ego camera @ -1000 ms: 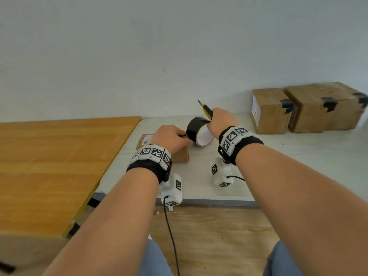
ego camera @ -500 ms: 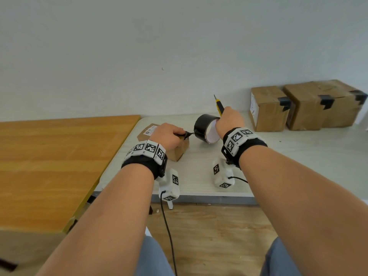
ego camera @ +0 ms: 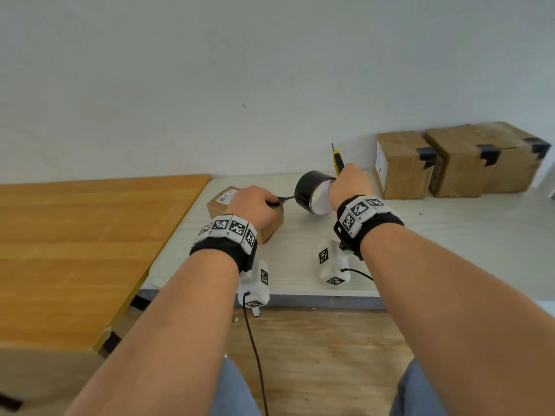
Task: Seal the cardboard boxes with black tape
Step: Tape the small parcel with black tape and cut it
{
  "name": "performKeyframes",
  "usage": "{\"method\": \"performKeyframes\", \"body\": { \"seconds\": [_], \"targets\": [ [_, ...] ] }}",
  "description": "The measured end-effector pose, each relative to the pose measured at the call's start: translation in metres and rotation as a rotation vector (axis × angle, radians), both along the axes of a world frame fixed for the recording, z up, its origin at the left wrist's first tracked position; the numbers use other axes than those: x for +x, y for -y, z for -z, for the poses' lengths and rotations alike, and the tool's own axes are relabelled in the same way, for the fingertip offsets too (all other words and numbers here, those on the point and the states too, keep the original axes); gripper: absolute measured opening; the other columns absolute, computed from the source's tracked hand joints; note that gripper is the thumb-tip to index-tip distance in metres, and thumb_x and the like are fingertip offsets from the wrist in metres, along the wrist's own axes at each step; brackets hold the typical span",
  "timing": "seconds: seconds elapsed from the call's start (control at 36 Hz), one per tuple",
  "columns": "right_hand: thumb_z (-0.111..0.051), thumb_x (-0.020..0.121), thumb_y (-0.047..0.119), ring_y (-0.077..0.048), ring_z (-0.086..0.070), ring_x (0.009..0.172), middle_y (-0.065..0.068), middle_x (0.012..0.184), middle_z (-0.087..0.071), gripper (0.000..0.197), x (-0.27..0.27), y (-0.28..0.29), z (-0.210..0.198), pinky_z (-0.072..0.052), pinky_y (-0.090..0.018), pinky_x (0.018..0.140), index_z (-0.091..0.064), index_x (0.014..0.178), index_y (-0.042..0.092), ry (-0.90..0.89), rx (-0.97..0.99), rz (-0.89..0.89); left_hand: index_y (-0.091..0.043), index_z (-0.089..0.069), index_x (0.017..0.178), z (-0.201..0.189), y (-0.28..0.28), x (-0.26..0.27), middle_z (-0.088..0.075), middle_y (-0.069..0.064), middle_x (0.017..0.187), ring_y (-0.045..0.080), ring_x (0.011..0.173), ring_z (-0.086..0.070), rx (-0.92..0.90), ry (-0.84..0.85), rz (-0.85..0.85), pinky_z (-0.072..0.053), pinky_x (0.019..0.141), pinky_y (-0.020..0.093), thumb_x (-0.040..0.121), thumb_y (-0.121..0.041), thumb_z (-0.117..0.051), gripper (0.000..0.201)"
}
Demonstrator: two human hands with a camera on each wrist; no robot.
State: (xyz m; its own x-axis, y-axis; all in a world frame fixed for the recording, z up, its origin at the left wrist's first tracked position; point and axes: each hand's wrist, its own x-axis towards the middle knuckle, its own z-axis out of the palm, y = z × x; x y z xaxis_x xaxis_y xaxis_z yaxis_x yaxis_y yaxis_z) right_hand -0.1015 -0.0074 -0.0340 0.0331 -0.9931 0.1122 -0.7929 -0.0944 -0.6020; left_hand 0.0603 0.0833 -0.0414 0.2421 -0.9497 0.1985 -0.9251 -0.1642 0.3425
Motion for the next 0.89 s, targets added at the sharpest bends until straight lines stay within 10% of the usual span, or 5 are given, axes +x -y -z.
{"method": "performKeyframes", "body": {
  "seconds": [0.22, 0.72, 0.89],
  "targets": [
    [-0.046, 0.093, 0.007, -0.03, -0.059, 0.09, -0.015, 0.106, -0.062, 0.026, -0.003, 0.006, -0.001, -0.046, -0.035, 0.073, -0.047, 0.119, 0.006, 0.142, -0.098, -0.078, -0.02, -0.072, 0.1, 0.006, 0.011, -0.008, -0.07, 0.004, 0.091, 0.022, 0.079, -0.06, 0.007, -0.004, -0.017, -0.041, 0.066, 0.026, 0.088, -0.017, -0.045, 0.029],
    [-0.045, 0.094, 0.011, -0.027, -0.055, 0.082, -0.011, 0.091, -0.053, 0.023, -0.019, 0.014, 0.001, -0.045, -0.033, 0.07, -0.051, 0.114, 0.001, -0.035, 0.086, -0.06, -0.023, -0.072, 0.106, 0.006, 0.013, -0.007, -0.07, 0.004, 0.102, 0.024, 0.094, -0.062, -0.01, -0.023, -0.027, -0.047, 0.078, 0.03, 0.087, -0.017, -0.048, 0.031],
    [-0.044, 0.099, 0.03, -0.029, -0.055, 0.085, -0.012, 0.084, -0.056, 0.031, -0.025, 0.015, 0.011, -0.042, -0.032, 0.074, -0.053, 0.084, 0.004, -0.244, 0.218, -0.117, -0.019, -0.07, 0.111, 0.003, 0.014, -0.008, -0.069, 0.006, 0.111, 0.026, 0.103, -0.061, -0.003, -0.003, -0.028, -0.045, 0.085, 0.031, 0.089, -0.016, -0.049, 0.031]
  ]
}}
